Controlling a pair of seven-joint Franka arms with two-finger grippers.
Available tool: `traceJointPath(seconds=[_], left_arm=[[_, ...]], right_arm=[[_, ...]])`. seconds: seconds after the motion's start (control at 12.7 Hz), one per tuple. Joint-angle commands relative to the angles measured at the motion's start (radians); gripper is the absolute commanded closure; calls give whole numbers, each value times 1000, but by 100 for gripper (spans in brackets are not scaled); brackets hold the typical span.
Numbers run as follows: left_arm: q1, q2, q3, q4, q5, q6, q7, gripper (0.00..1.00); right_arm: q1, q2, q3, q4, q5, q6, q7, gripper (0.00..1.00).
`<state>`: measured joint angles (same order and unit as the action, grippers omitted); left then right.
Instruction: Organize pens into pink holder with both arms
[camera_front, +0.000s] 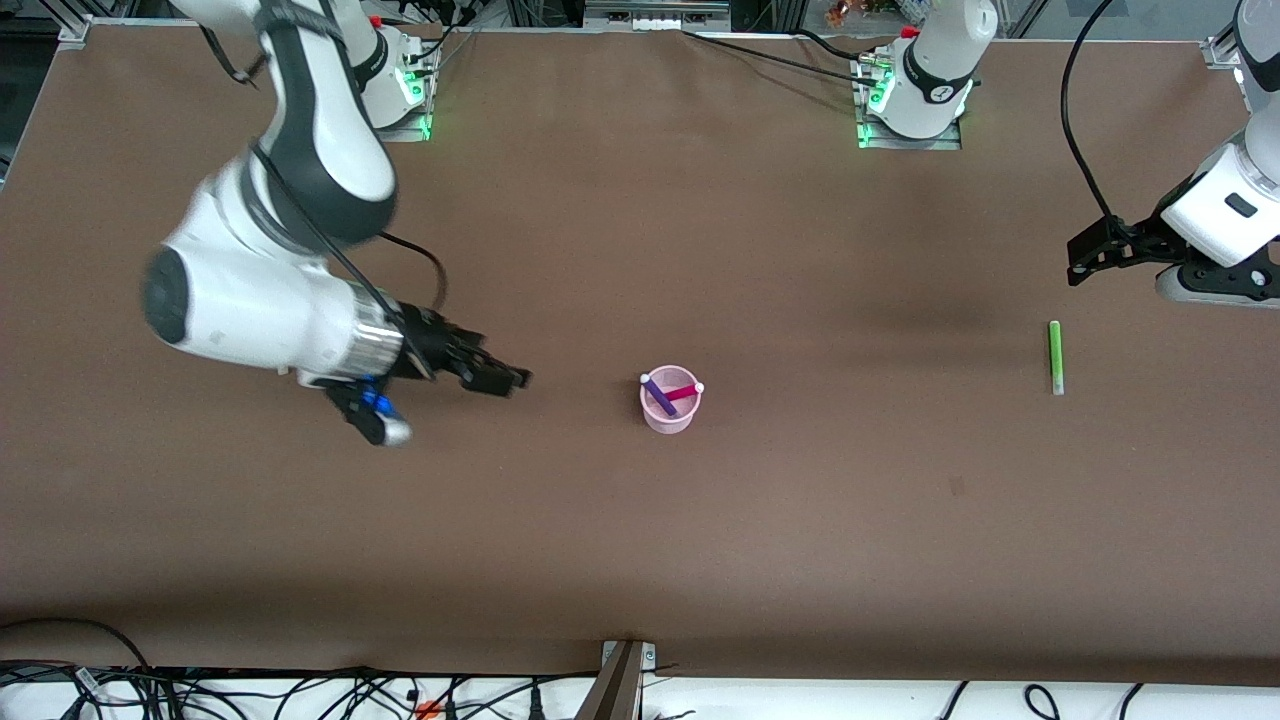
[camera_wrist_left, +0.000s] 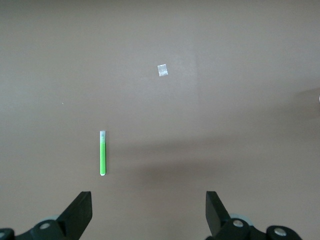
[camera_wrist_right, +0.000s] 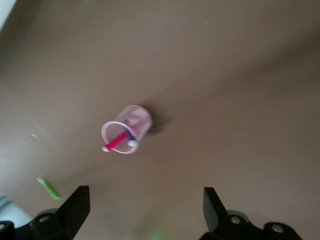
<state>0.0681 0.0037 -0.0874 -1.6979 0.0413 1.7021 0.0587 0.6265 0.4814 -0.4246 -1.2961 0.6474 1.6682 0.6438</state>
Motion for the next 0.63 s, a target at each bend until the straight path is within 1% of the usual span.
traceJointPath(seconds=[0.0, 0.08, 0.24, 0.32, 0.39, 0.47, 0.55], left_arm=[[13, -22, -11, -13, -17, -2, -8, 0], [13, -22, -11, -13, -17, -2, -7, 0], [13, -22, -11, -13, -17, -7, -5, 0], [13, -21, -11, -11, -17, -10, -5, 0], [13, -21, -11, -11, -17, -12, -6, 0], [13, -21, -11, -9, -17, -12, -6, 0], [13, -22, -11, -9, -17, -13, -6, 0]], right_arm=[[-30, -206, 16, -133, -244, -99, -181, 0], [-62, -263, 35, -164, -327, -123, -269, 0], [-195, -373, 137, -259, -479, -120, -489, 0], [-247, -406, 174, -278, -539, -117, -550, 0], [-286, -418, 213, -273, -573, -131, -564, 0], [-321, -422, 233, -273, -580, -134, -567, 0], [-326, -420, 234, -272, -583, -137, -569, 0]])
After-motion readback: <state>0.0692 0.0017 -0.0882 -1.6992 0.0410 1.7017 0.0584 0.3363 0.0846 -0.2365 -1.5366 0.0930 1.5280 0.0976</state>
